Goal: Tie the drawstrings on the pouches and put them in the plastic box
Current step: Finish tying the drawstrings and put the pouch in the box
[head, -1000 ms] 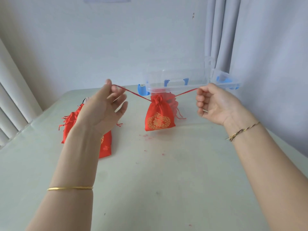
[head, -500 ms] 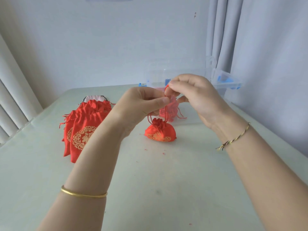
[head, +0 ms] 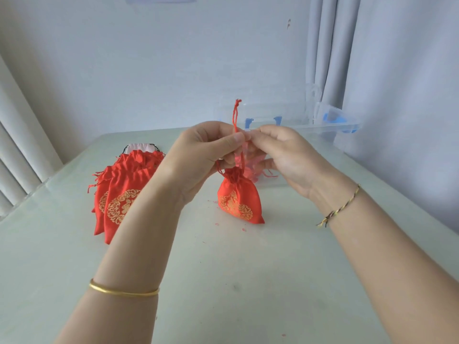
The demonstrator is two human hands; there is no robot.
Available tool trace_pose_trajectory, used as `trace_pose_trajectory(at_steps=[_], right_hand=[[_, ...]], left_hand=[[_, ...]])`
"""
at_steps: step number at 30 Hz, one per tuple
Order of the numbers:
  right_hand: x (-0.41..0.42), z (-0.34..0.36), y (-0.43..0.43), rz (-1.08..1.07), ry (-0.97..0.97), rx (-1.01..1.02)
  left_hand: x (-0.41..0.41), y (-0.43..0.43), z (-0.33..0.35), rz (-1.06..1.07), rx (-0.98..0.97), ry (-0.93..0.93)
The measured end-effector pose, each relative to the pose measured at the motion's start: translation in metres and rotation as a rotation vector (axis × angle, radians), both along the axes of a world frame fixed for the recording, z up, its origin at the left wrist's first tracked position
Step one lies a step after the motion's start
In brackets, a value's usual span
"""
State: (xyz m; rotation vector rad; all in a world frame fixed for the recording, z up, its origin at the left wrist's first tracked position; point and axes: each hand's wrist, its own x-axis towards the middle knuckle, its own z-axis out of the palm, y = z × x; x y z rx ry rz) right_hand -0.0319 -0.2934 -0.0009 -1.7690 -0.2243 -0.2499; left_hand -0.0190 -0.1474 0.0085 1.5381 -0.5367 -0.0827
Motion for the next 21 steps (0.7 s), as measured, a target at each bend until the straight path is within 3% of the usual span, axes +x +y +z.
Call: trace_pose_trajectory(at_steps=[4, 7, 10, 13, 16, 21], right_hand=[[-0.002, 0.008, -0.012, 0.111, 0.007, 0.078], [-0.007, 0.007, -0.016, 0.284, 0.115, -0.211], [-0.01, 0.007, -0.019, 0.21, 0.173, -0.367], [-0.006, 0.007, -0.019, 0.078, 0.077, -0.218], [0.003, 0.0, -0.014, 0.089, 0.027, -0.033], [0.006, -0.009, -0.008, 0.226, 0.148, 0.117]], left_hand=[[0.003, 0.003, -0.001, 0.049, -0.039, 0.019], [0.003, 0.002, -0.001, 0.053, -0.061, 0.031], [0.003, 0.0, -0.002, 0.03, -0.029, 0.011], [0.002, 0.0, -0.001, -0.019, 0.039, -0.05], [-0.002, -0.004, 0.0, -0.002, 0.199, -0.284], [-0.003, -0.009, -0.004, 0.269, 0.484, -0.741]])
